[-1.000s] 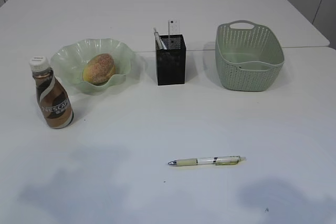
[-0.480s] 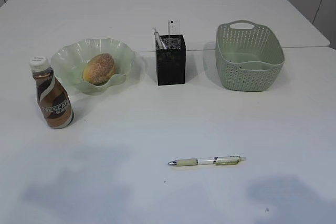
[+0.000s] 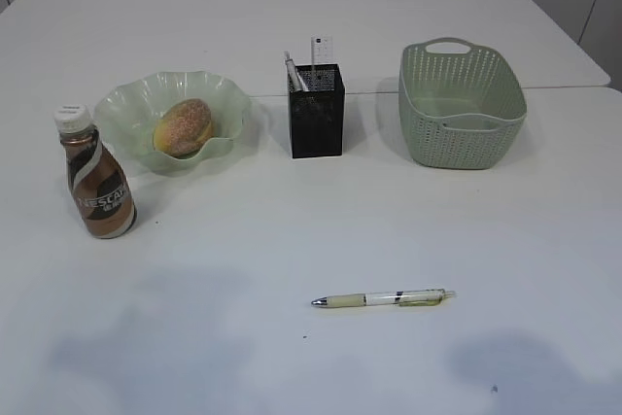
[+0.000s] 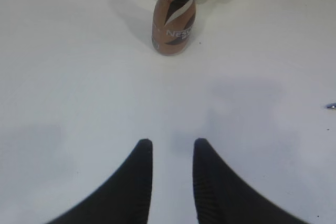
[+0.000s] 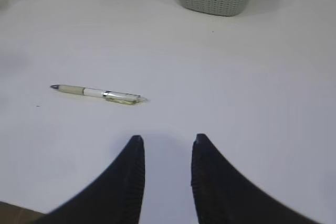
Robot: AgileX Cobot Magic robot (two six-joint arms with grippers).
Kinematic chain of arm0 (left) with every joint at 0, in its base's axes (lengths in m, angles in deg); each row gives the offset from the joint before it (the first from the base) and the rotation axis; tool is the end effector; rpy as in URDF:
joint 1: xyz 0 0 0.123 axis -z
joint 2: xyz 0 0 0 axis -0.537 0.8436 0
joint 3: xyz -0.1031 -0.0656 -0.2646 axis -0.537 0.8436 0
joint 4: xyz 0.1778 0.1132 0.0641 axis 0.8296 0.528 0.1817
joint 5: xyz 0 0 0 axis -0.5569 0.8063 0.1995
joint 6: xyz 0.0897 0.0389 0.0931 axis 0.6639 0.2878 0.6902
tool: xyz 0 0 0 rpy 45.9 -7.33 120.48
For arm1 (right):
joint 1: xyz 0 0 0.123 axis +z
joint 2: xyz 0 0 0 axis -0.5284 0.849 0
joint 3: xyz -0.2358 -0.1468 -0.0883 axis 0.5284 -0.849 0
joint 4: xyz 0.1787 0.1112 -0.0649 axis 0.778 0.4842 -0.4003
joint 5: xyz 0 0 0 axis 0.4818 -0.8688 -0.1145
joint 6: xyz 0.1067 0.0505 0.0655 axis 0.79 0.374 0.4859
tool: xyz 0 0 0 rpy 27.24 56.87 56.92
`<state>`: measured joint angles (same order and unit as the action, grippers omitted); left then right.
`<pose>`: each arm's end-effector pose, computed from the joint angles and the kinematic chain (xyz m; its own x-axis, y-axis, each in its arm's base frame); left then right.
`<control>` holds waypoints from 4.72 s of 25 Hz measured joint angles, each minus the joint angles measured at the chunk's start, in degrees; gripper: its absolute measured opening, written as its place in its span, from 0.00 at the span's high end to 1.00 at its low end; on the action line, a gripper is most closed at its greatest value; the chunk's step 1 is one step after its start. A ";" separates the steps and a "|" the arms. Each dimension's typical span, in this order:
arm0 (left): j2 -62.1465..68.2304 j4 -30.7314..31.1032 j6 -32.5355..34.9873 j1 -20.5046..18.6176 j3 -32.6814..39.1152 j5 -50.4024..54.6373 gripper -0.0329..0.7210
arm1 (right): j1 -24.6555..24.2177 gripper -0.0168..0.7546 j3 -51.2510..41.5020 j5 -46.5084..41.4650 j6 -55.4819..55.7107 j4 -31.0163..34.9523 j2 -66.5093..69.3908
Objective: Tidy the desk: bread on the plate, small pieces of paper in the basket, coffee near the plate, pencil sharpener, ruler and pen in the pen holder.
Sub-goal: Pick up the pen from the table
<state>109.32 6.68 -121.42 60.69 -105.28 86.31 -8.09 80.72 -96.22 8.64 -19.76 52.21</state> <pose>0.1031 -0.0171 0.2835 -0.6852 -0.1100 -0.7200 0.0032 0.9881 -0.1540 0.0829 0.0145 0.2504 -0.5947 -0.1026 -0.7974 -0.2054 0.9783 0.0273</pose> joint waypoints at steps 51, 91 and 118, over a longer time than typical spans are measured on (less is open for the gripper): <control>39.59 -75.49 91.53 0.00 -4.98 -22.39 0.64 | 0.00 0.64 3.45 -5.97 23.50 -28.32 0.00; 79.42 -29.91 71.42 19.92 -56.76 3.59 0.63 | 0.00 0.64 3.45 -6.07 23.72 -28.24 0.00; 100.05 -24.34 69.48 22.54 -77.20 10.97 0.63 | 0.00 0.64 3.45 -6.07 23.72 -29.16 0.00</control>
<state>209.37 -17.65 -51.94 83.23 -182.48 97.28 -8.09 84.17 -102.29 32.36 -48.91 52.21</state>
